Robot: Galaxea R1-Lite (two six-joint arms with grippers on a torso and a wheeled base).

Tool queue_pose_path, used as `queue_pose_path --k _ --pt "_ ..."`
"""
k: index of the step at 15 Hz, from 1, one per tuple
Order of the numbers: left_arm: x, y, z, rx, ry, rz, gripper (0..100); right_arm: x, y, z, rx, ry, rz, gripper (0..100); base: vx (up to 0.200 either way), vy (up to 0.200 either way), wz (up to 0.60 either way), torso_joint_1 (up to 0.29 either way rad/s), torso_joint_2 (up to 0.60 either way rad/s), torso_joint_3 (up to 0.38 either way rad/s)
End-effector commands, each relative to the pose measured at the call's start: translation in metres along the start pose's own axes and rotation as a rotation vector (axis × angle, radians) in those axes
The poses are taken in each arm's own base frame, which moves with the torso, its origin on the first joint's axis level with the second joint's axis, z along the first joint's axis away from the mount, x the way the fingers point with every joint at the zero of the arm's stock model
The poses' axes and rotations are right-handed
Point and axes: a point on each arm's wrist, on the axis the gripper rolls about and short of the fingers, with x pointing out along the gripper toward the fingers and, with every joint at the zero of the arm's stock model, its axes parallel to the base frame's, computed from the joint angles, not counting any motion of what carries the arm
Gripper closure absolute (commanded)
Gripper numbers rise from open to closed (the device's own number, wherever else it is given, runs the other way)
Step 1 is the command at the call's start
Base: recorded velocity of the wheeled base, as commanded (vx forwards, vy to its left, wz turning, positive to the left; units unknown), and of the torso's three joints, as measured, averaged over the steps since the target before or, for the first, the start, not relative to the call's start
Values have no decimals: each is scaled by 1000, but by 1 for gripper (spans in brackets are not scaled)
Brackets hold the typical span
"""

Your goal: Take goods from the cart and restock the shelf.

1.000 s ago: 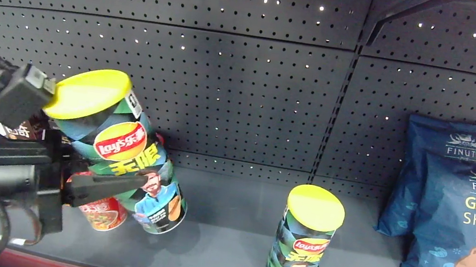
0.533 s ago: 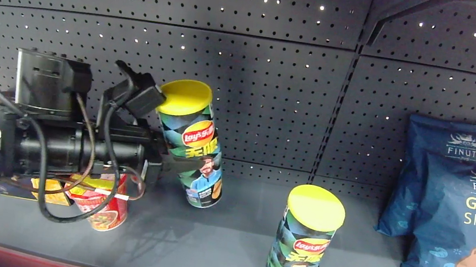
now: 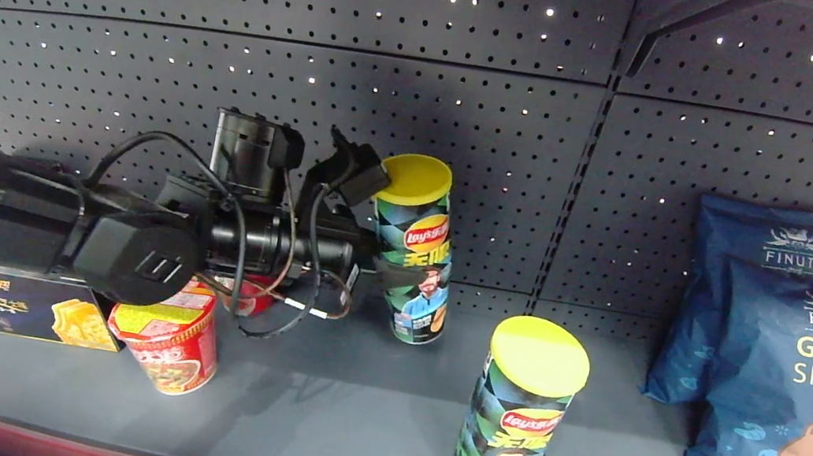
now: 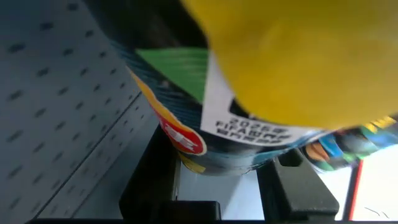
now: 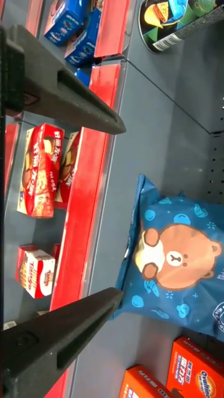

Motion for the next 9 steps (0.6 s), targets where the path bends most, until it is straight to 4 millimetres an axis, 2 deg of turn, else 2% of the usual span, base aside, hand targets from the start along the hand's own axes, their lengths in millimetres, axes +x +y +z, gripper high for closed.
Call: queue_pose_path --k 1,6,9 --pt "23 3 -13 -16 29 -27 100 1 0 0 -1 6 1 0 0 0 0 0 0 0" --pt "38 7 -23 -27 47 -38 100 0 0 0 -1 3 3 0 0 0 0 0 0 0" --pt "54 19 -23 -20 37 -36 100 0 0 0 0 5 3 0 0 0 0 0 0 0"
